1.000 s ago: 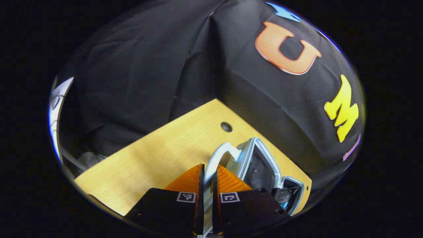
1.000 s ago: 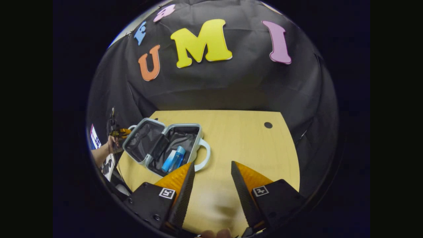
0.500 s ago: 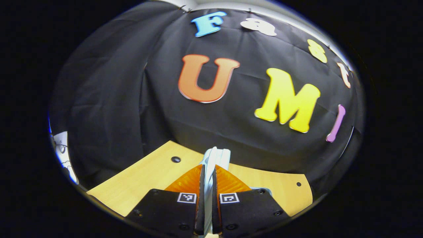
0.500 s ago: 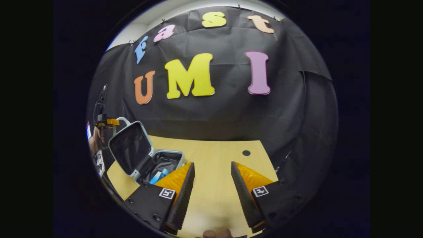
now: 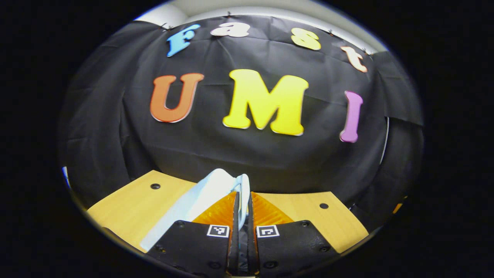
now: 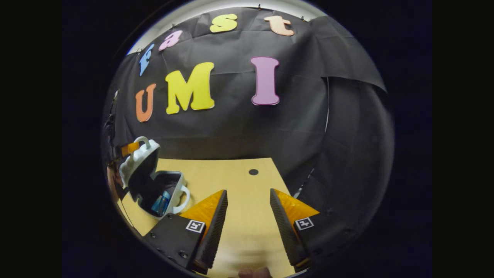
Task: First open the suitcase, pack the skin care products into it, and then close the suitcase.
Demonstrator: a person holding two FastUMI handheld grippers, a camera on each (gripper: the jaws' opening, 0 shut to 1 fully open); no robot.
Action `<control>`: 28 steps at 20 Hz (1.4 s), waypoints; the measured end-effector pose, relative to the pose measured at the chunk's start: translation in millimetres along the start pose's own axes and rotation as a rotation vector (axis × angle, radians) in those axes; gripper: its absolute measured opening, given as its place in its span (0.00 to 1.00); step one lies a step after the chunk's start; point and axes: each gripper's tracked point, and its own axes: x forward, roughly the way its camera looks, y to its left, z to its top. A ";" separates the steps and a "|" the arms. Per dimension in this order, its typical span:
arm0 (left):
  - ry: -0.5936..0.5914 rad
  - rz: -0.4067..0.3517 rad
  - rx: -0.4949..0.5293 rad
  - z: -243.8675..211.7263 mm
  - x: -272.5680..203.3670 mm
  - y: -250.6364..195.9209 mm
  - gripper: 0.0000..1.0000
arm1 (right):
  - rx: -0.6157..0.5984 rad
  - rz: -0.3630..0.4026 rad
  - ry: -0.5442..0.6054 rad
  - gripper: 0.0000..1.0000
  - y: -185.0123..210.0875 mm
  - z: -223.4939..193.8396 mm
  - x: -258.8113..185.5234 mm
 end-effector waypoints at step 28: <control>0.221 -0.079 0.161 -156.0 28.7 -115.4 0.63 | -0.075 0.020 0.004 0.65 -15.8 -4.2 17.4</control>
